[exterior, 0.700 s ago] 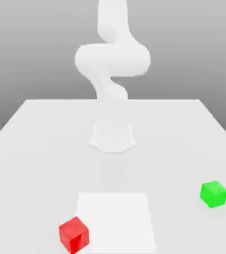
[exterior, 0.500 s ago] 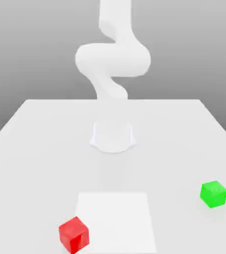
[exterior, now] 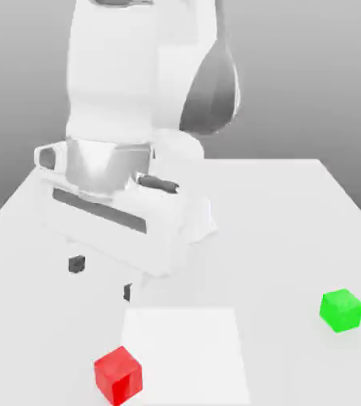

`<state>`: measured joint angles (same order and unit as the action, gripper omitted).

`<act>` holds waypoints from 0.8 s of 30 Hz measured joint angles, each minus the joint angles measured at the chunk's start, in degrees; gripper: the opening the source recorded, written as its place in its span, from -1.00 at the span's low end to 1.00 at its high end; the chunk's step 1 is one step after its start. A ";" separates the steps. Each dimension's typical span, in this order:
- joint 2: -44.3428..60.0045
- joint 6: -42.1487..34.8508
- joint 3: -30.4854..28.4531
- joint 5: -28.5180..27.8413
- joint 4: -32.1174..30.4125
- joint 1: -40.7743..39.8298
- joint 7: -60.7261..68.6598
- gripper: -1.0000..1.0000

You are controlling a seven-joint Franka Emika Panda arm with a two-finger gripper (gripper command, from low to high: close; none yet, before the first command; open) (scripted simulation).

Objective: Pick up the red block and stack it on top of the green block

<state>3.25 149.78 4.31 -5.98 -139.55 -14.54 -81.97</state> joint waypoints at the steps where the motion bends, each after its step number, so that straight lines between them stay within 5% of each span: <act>1: 1.99 0.80 -0.05 0.63 -0.34 -0.12 -0.89 0.00; 8: 16.11 9.65 -0.87 2.78 -0.46 -0.16 -4.24 0.00; 9: 18.19 11.37 -1.17 2.46 -0.16 0.08 -4.51 -1.00; 16: 18.71 11.93 -1.29 2.40 -0.09 0.19 -4.61 -1.00; 20: 11.84 6.10 -0.47 3.62 -1.17 -0.40 -3.69 -1.00; 24: 6.99 3.44 4.71 4.52 -3.15 3.51 -1.95 -1.00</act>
<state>10.25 153.23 9.02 -1.45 -142.71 -11.03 -83.92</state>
